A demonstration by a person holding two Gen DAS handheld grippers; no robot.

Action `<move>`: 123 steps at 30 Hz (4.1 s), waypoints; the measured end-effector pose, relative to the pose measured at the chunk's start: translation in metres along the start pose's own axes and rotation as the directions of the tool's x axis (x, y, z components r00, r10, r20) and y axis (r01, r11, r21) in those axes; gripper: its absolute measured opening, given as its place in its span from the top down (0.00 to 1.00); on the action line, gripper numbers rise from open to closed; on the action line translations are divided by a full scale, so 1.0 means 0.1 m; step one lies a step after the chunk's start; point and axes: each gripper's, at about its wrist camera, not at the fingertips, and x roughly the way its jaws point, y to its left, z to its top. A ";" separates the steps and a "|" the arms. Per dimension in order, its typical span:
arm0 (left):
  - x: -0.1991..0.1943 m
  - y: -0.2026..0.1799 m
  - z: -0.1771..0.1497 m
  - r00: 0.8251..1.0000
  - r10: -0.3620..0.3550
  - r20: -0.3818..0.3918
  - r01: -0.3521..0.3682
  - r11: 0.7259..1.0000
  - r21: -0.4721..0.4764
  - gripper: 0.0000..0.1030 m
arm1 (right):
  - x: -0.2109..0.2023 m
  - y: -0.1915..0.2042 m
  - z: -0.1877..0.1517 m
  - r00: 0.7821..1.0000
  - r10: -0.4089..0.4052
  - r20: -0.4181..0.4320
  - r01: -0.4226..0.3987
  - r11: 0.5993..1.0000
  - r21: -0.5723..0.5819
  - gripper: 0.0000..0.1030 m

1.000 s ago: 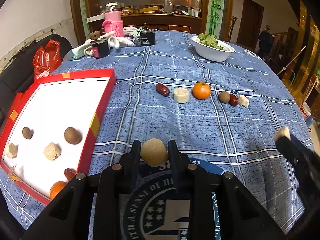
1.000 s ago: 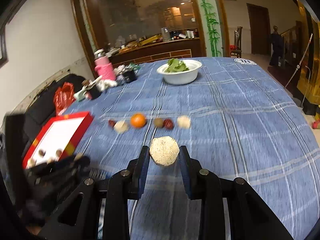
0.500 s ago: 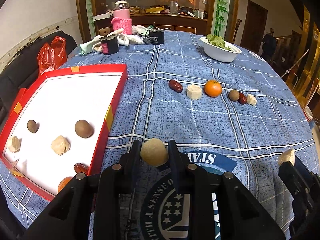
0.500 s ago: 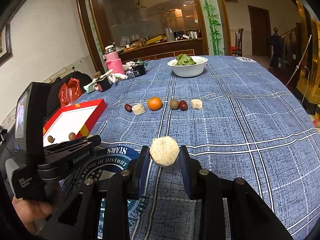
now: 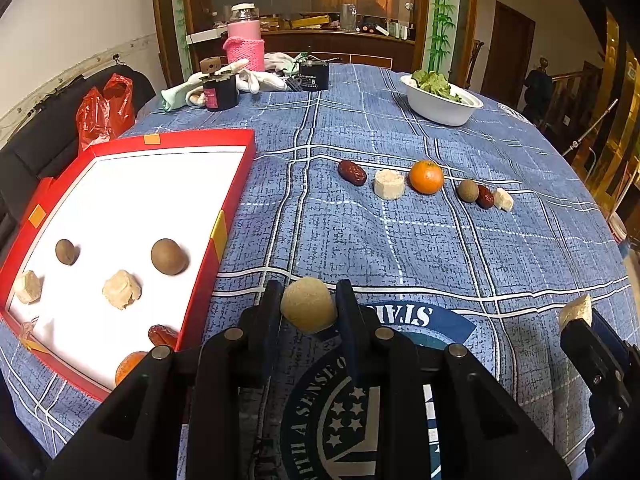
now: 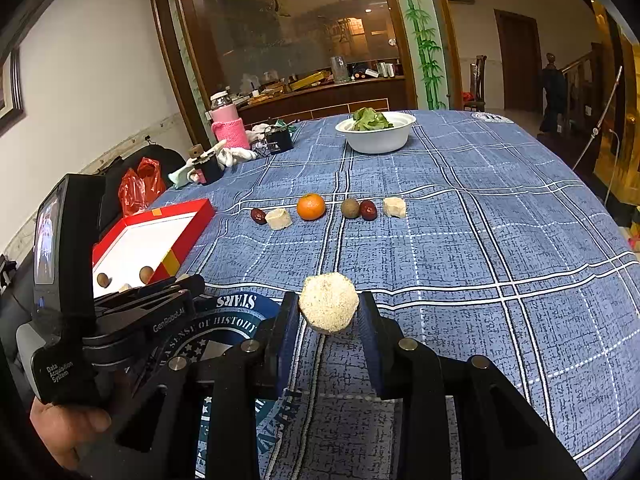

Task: Organize fruits
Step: 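Lift both beige round chunks above the table, then carry both beige round chunks over the red box, then open both tools to drop the beige chunks into the box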

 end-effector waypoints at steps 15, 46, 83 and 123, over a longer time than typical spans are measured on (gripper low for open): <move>-0.03 0.03 0.00 1.000 -0.004 0.016 0.005 1.000 -0.014 0.76 | 0.00 -0.01 0.00 1.000 -0.008 -0.001 0.008 1.000 0.000 0.70; -0.37 0.46 0.04 0.997 -0.005 0.076 0.012 0.996 -0.088 0.76 | -0.01 0.33 0.10 1.000 -0.004 0.002 0.004 0.995 -0.104 0.70; 0.11 1.89 0.22 0.977 0.203 -0.061 -0.212 0.943 -0.258 0.75 | 1.48 2.27 0.65 0.940 0.255 -0.226 -0.316 0.899 -0.302 0.71; -0.18 1.56 0.31 0.976 0.215 0.014 -0.205 0.945 -0.255 0.31 | 0.88 0.67 0.82 0.993 0.095 -0.067 -0.104 0.985 -0.137 0.47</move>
